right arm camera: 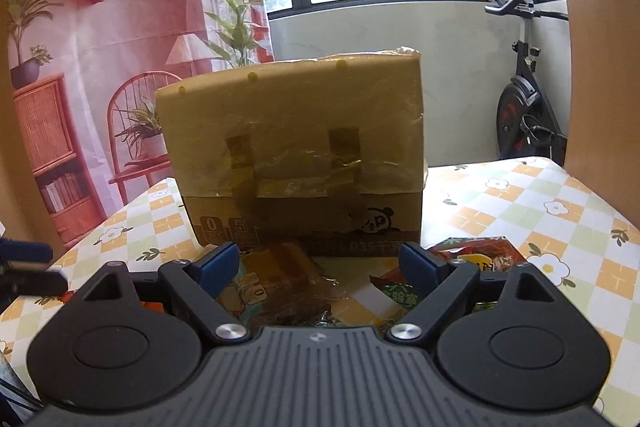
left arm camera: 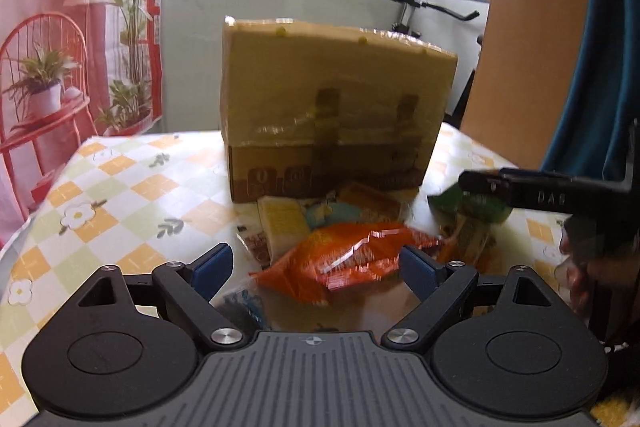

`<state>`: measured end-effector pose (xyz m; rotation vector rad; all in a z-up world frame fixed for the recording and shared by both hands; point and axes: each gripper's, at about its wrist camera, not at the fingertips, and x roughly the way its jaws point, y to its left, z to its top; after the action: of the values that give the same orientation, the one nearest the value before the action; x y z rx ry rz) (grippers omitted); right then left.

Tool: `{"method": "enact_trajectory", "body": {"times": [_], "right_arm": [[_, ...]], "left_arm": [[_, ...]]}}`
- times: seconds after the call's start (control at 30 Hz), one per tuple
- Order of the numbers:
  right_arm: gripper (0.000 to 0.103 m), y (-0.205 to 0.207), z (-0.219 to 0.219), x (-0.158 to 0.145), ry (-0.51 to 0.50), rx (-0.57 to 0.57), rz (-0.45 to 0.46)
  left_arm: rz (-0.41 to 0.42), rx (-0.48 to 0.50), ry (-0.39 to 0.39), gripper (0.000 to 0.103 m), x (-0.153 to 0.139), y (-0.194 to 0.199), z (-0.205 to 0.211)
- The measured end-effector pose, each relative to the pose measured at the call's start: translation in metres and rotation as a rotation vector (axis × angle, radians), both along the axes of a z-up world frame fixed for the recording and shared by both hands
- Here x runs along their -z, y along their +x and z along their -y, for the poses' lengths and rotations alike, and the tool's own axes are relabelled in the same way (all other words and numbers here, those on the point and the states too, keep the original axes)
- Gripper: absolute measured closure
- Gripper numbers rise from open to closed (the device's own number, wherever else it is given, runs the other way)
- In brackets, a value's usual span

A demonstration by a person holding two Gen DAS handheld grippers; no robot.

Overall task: Organize snacks
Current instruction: 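Move both tools back toward the remaining snacks in front of the box, then reach the left tool to the orange corn-snack bag while the right tool reaches the green bag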

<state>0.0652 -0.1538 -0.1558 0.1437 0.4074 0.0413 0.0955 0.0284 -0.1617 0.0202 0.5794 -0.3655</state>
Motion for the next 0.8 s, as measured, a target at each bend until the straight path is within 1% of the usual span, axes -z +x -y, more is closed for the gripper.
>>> {"method": "enact_trajectory", "body": {"times": [0.1, 0.27, 0.37, 0.53, 0.63, 0.7, 0.73, 0.8], "right_arm": [[0.014, 0.001, -0.001, 0.000, 0.001, 0.004, -0.021], [0.014, 0.001, -0.004, 0.000, -0.022, -0.005, -0.029], [0.014, 0.001, -0.001, 0.001, -0.011, -0.004, -0.034], [0.014, 0.004, 0.003, 0.002, 0.004, 0.006, -0.048], [0.014, 0.003, 0.006, 0.001, 0.007, 0.016, -0.042], [0.014, 0.003, 0.009, 0.001, 0.009, 0.023, -0.039], [0.014, 0.002, 0.010, 0.001, 0.010, 0.027, -0.039], [0.014, 0.003, 0.013, 0.001, 0.010, 0.037, -0.041]], "left_arm": [[-0.018, 0.013, -0.011, 0.011, 0.004, 0.001, 0.002], [-0.048, 0.054, 0.041, 0.011, 0.013, 0.001, 0.013], [-0.042, 0.073, 0.056, 0.011, 0.013, 0.004, 0.016], [-0.029, 0.134, 0.153, 0.011, 0.010, 0.022, 0.027], [0.008, 0.173, 0.210, 0.011, 0.011, 0.030, 0.034], [0.025, 0.188, 0.262, 0.011, 0.013, 0.035, 0.038], [0.029, 0.199, 0.271, 0.011, 0.014, 0.038, 0.039], [0.027, 0.225, 0.254, 0.010, 0.015, 0.043, 0.040]]}}
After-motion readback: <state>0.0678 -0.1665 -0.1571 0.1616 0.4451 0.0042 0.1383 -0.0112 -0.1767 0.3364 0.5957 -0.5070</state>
